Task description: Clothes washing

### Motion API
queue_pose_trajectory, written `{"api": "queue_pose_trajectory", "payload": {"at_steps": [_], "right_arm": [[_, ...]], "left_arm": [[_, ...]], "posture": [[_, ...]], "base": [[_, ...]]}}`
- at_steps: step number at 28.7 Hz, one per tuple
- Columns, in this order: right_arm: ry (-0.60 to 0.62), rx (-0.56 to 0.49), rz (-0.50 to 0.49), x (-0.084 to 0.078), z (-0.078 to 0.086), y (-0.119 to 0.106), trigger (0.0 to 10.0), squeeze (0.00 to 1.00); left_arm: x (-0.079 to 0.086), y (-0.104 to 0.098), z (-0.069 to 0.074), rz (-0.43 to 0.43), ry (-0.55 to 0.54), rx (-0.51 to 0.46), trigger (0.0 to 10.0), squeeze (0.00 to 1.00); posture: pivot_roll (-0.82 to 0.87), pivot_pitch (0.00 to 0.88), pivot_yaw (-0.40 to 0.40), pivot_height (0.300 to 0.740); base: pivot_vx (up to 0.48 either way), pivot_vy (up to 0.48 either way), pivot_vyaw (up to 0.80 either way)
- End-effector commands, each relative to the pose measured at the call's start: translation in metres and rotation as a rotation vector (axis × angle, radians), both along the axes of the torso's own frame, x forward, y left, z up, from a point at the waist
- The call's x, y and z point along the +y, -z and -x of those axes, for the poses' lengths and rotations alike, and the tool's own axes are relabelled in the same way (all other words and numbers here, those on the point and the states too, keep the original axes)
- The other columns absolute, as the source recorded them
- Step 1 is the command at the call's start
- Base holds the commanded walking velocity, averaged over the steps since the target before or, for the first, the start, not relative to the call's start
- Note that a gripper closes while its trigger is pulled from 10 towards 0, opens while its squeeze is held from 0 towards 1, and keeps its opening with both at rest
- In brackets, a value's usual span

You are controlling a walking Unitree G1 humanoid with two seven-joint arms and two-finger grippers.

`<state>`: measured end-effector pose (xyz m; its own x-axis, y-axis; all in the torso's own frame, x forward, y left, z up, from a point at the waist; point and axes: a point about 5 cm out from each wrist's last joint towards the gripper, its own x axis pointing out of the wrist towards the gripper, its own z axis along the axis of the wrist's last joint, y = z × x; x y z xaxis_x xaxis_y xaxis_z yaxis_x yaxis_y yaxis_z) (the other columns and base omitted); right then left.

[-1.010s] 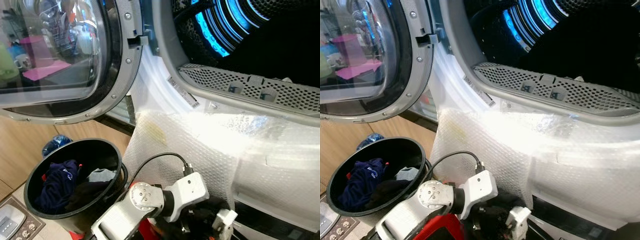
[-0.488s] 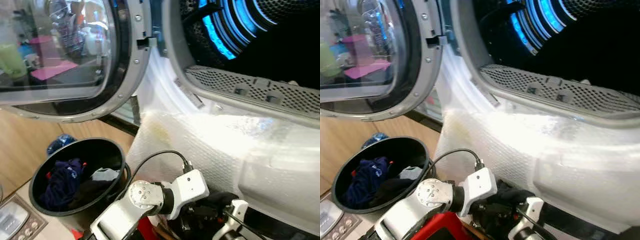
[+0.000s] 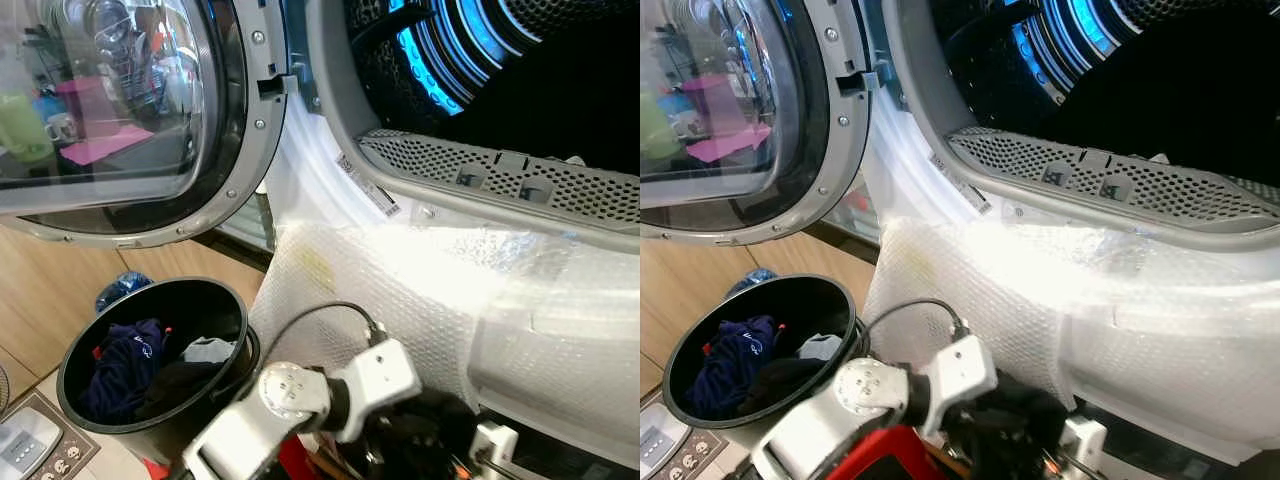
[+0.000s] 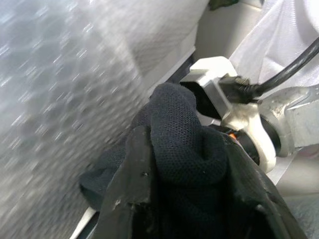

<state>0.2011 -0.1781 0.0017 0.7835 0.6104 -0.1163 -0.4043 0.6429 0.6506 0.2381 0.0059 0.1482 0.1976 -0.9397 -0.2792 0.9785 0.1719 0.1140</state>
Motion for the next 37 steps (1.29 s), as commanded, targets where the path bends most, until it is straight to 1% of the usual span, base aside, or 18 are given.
{"api": "queue_pose_trajectory", "payload": {"at_steps": [1, 7, 9, 10, 12, 13, 14, 15, 16, 17, 19, 23, 25, 28, 37], "right_arm": [[-0.006, 0.002, -0.019, -0.001, 0.003, -0.001, 0.0, 0.00], [-0.026, 0.000, -0.045, 0.000, 0.004, -0.002, 0.0, 0.00], [-0.041, -0.001, -0.051, 0.002, 0.005, -0.003, 0.0, 0.00], [-0.043, 0.000, -0.052, 0.003, 0.005, -0.003, 0.0, 0.00], [-0.046, 0.001, -0.053, 0.003, 0.005, -0.003, 0.0, 0.00], [-0.047, 0.003, -0.055, 0.004, 0.005, -0.003, 0.0, 0.00], [-0.047, 0.003, -0.055, 0.004, 0.005, -0.003, 0.0, 0.00], [-0.051, 0.004, -0.057, 0.004, 0.005, -0.002, 0.0, 0.00], [-0.054, 0.005, -0.057, 0.005, 0.005, -0.002, 0.0, 0.00], [-0.054, 0.005, -0.057, 0.005, 0.005, -0.002, 0.0, 0.00], [-0.058, 0.007, -0.058, 0.005, 0.005, -0.002, 0.0, 0.00], [-0.062, 0.007, -0.060, 0.006, 0.005, -0.003, 0.0, 0.00], [-0.073, 0.007, -0.063, 0.007, 0.005, -0.003, 0.0, 0.00], [-0.085, 0.007, -0.065, 0.007, 0.006, -0.004, 0.0, 0.00], [-0.114, 0.008, -0.077, 0.010, 0.007, -0.004, 0.0, 0.00]], "left_arm": [[0.007, -0.006, -0.003, -0.001, -0.029, -0.023, 10.0, 0.00], [0.010, -0.005, -0.004, -0.005, -0.044, -0.011, 10.0, 0.00], [0.011, -0.006, -0.005, 0.007, -0.064, -0.006, 10.0, 0.00], [0.012, -0.007, -0.007, 0.028, -0.092, 0.005, 10.0, 0.00], [0.012, -0.010, -0.008, 0.055, -0.110, 0.022, 10.0, 0.00], [0.012, -0.013, -0.010, 0.082, -0.130, 0.026, 10.0, 0.00], [0.012, -0.013, -0.010, 0.082, -0.130, 0.026, 10.0, 0.00], [0.013, -0.015, -0.013, 0.093, -0.150, 0.005, 10.0, 0.00], [0.014, -0.016, -0.014, 0.087, -0.149, -0.018, 10.0, 0.00], [0.014, -0.016, -0.014, 0.087, -0.149, -0.018, 10.0, 0.00], [0.014, -0.017, -0.015, 0.074, -0.153, -0.046, 10.0, 0.00], [0.013, -0.017, -0.013, 0.072, -0.135, -0.045, 10.0, 0.00], [0.010, -0.018, -0.010, 0.094, -0.119, -0.029, 10.0, 0.00], [0.009, -0.018, -0.007, 0.090, -0.104, -0.034, 10.0, 0.00], [0.009, -0.018, -0.009, 0.093, -0.114, -0.038, 10.0, 0.00]], "posture": [[-0.06, 0.070, 0.065, 0.740], [-0.06, 0.073, 0.067, 0.740], [-0.06, 0.072, 0.068, 0.740], [-0.06, 0.072, 0.067, 0.740], [-0.06, 0.072, 0.068, 0.740], [-0.05, 0.074, 0.068, 0.740], [-0.05, 0.074, 0.068, 0.740], [-0.05, 0.074, 0.068, 0.740], [-0.05, 0.074, 0.067, 0.740], [-0.05, 0.074, 0.067, 0.740], [-0.05, 0.074, 0.066, 0.740], [-0.05, 0.074, 0.065, 0.740], [-0.05, 0.074, 0.064, 0.740], [-0.05, 0.073, 0.063, 0.740], [-0.05, 0.074, 0.061, 0.740]], "base": [[0.000, 0.000, 0.00], [0.000, 0.000, 0.00], [0.000, 0.000, 0.00], [0.000, 0.000, 0.00], [0.000, 0.000, 0.00], [0.000, 0.000, 0.00], [0.000, 0.000, 0.00], [0.000, 0.000, 0.00], [0.000, 0.000, 0.00], [0.000, 0.000, 0.00], [0.000, -0.480, 0.00], [0.000, -0.480, 0.00], [0.000, 0.000, 0.00], [0.000, 0.000, 0.00], [0.000, 0.000, 0.00]]}}
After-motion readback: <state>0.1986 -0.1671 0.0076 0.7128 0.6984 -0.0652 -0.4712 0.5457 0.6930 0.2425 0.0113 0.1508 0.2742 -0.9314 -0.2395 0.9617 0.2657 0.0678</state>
